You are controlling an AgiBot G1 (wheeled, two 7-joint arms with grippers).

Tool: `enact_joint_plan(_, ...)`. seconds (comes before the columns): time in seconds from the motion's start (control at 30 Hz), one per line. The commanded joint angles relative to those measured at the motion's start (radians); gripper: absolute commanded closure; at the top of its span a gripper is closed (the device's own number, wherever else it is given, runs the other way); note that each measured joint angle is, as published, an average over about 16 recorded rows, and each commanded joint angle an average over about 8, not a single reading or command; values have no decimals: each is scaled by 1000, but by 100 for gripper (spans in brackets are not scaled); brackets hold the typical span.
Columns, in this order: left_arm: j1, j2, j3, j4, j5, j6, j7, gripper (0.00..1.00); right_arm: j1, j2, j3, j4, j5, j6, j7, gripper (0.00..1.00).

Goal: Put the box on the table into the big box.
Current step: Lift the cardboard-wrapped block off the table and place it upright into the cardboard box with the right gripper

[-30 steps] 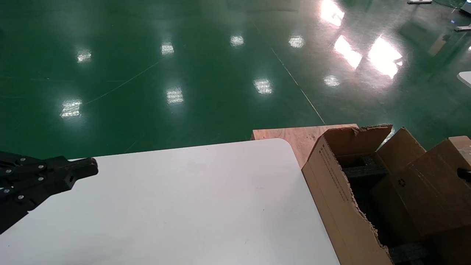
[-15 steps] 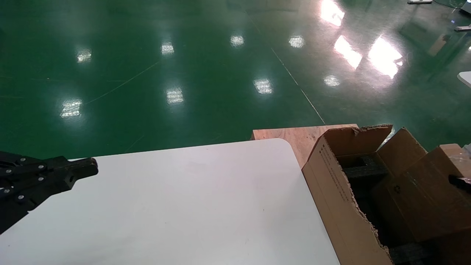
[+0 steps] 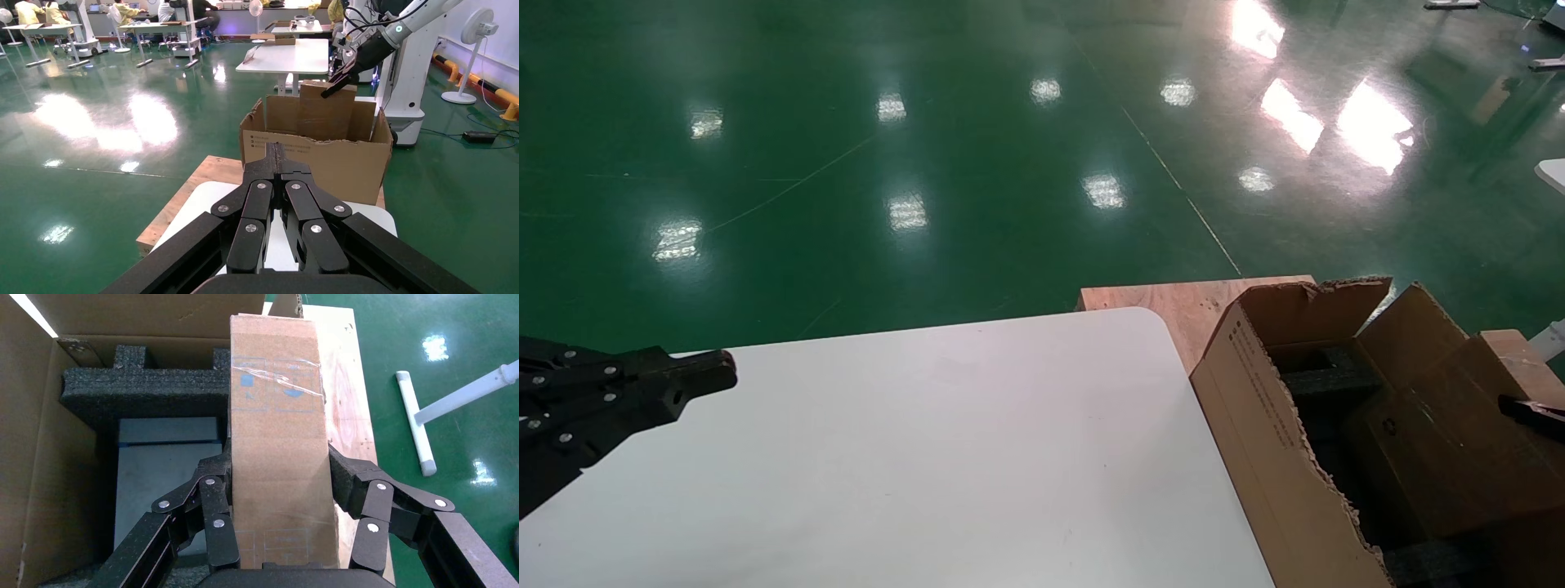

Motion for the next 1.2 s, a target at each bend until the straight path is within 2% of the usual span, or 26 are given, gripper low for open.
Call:
enact_joint_plan(0.03,0,0,0,0,0,0,0,100,3,-8,-15,-15,12,8,-11,100)
enact_joint_plan(0.57,0,0,0,0,0,0,0,100,23,-47,-135,-124,128,13,-104,100)
enact_joint_plan(1.2,0,0,0,0,0,0,0,100,43,-149,-290,-245,294,29,-239,100)
